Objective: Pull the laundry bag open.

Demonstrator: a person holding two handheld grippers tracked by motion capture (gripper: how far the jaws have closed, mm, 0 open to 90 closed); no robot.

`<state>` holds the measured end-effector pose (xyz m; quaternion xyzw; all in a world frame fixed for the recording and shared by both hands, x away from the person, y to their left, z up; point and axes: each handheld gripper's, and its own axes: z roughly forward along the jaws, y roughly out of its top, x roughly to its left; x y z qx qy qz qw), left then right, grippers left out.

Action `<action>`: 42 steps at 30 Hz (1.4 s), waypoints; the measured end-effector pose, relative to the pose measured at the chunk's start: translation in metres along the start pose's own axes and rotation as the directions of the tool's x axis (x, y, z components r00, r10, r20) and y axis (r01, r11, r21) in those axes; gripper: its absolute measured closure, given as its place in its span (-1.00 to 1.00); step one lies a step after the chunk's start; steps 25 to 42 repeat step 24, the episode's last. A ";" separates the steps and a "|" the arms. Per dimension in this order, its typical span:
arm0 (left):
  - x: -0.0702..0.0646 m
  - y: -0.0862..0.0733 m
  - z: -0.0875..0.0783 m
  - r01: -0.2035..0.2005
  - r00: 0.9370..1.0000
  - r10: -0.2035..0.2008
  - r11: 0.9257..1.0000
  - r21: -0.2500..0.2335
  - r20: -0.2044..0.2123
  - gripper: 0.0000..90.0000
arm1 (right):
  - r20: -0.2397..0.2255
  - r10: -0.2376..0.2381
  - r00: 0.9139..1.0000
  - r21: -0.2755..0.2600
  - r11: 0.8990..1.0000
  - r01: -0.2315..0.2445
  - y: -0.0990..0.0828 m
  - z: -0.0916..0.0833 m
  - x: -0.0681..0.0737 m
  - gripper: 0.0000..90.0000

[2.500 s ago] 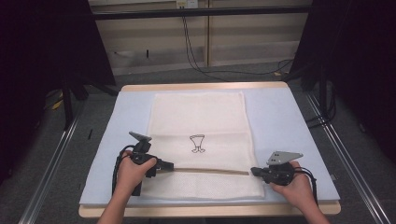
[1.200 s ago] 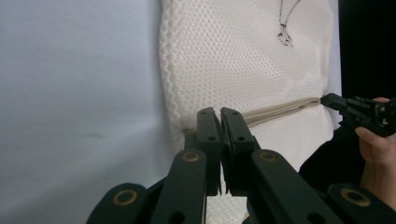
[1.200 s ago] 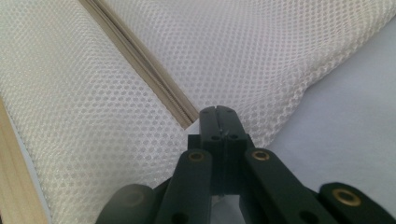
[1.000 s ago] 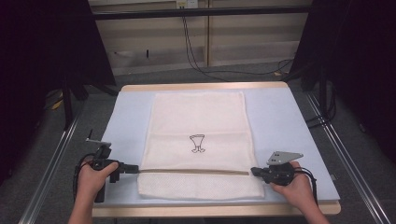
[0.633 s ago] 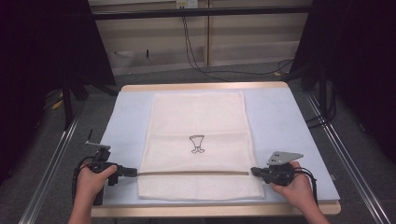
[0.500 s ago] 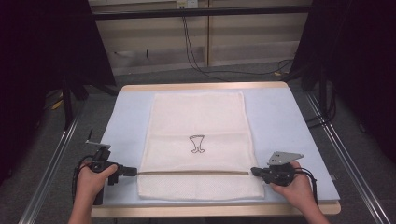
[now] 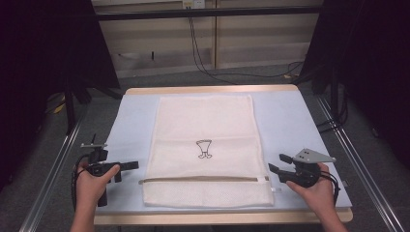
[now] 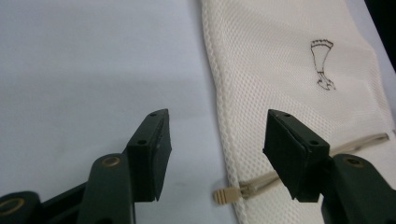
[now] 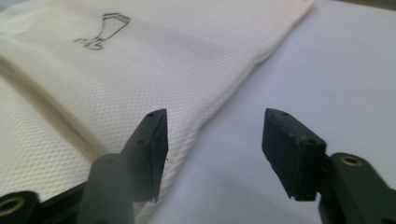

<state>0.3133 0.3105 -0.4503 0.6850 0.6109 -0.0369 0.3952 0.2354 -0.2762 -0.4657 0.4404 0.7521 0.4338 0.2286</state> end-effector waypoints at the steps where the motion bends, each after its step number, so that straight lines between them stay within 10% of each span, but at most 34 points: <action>1: -0.001 0.000 0.000 -0.011 1.000 0.011 1.000 -0.017 -0.004 -0.10 | 0.025 0.007 1.000 -0.012 1.000 -0.007 -0.001 -0.001 -0.003 -0.23; 3: -0.004 0.001 0.002 -0.064 0.998 0.062 0.995 -0.073 -0.031 -0.23 | 0.072 0.018 0.997 -0.009 1.000 -0.017 -0.002 -0.001 -0.008 -0.39; 7: -0.001 0.003 0.005 -0.233 0.969 0.218 0.962 -0.141 -0.115 -0.50 | 0.132 0.027 0.991 0.004 1.000 -0.027 -0.006 -0.002 -0.019 -0.53; 10: 0.002 0.004 0.009 -0.264 0.962 0.247 0.952 -0.156 -0.119 -0.63 | 0.157 0.028 0.987 0.010 0.999 -0.030 -0.009 -0.002 -0.025 -0.58; 14: 0.003 0.004 0.012 -0.346 0.933 0.326 0.929 -0.131 -0.151 -0.68 | 0.153 0.070 0.986 0.011 0.997 -0.073 -0.012 -0.004 -0.032 -0.61; 18: 0.003 0.004 0.013 -0.369 0.925 0.349 0.919 -0.140 -0.150 -0.71 | 0.161 0.087 0.983 -0.004 0.996 -0.088 -0.013 -0.005 -0.035 -0.66; 42: 0.002 0.004 0.019 -0.371 0.924 0.347 0.917 -0.149 -0.164 -0.74 | 0.156 0.098 0.983 0.008 0.995 -0.101 -0.015 -0.004 -0.038 -0.65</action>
